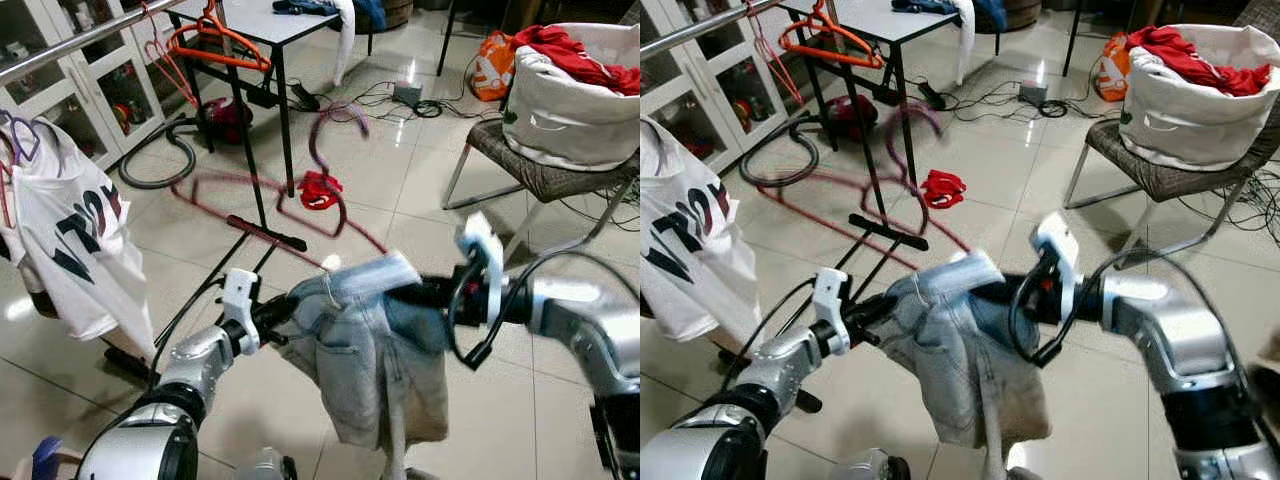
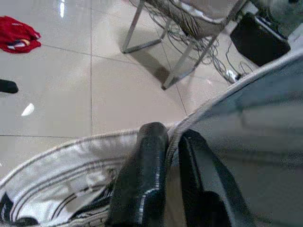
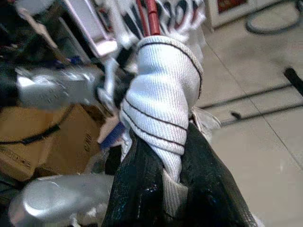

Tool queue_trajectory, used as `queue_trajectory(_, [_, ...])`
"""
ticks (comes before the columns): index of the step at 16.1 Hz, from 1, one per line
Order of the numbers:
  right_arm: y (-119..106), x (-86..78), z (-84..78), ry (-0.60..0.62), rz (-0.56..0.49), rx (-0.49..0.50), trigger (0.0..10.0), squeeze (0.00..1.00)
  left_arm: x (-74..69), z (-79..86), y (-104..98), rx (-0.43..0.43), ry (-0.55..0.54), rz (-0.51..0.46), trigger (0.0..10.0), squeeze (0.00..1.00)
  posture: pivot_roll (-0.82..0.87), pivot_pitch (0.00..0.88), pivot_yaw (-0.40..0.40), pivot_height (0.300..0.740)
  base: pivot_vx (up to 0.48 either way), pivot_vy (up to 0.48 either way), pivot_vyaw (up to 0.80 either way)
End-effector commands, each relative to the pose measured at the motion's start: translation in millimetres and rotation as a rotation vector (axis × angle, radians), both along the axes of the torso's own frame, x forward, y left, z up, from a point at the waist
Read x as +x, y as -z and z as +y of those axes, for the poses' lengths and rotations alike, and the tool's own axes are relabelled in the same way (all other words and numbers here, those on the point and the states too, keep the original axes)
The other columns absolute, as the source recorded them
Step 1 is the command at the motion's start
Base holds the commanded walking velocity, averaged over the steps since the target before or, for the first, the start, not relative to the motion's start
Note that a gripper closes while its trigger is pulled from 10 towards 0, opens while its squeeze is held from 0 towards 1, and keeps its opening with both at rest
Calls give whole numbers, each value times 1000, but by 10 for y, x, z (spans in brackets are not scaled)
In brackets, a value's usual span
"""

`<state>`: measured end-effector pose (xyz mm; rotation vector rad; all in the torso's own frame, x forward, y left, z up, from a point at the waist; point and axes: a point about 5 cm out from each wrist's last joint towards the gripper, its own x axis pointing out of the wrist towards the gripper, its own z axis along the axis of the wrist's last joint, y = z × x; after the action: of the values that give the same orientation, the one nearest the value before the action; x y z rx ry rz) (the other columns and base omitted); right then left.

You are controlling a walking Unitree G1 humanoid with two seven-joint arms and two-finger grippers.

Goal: Hang hanger

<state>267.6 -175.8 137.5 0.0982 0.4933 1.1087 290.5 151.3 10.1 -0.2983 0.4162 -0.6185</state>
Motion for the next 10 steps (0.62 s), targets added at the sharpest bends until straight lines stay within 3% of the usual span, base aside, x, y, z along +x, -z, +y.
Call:
queue_trajectory(1, [16,43,1,24,-38,-38,10000,82,73,100,-97,-4,-29,-46,0,0,-132,0,56,740,0,0,0])
queue_trajectory(6, [312,63,-76,117,5,-158,10000,78,134,219,-205,2,-51,-107,0,0,-128,0,53,740,0,0,0])
queue_trajectory(7, [272,67,-49,112,-1,-127,10000,78,116,209,-186,39,-26,-109,0,0,-119,0,51,740,0,0,0])
queue_trajectory(8, [156,73,15,80,-23,-66,10000,82,78,176,-135,151,23,-119,0,0,-120,0,51,740,0,0,0])
queue_trajectory(10, [118,66,13,49,-31,-66,10000,86,73,157,-137,130,29,-124,0,0,-120,0,51,740,0,0,0])
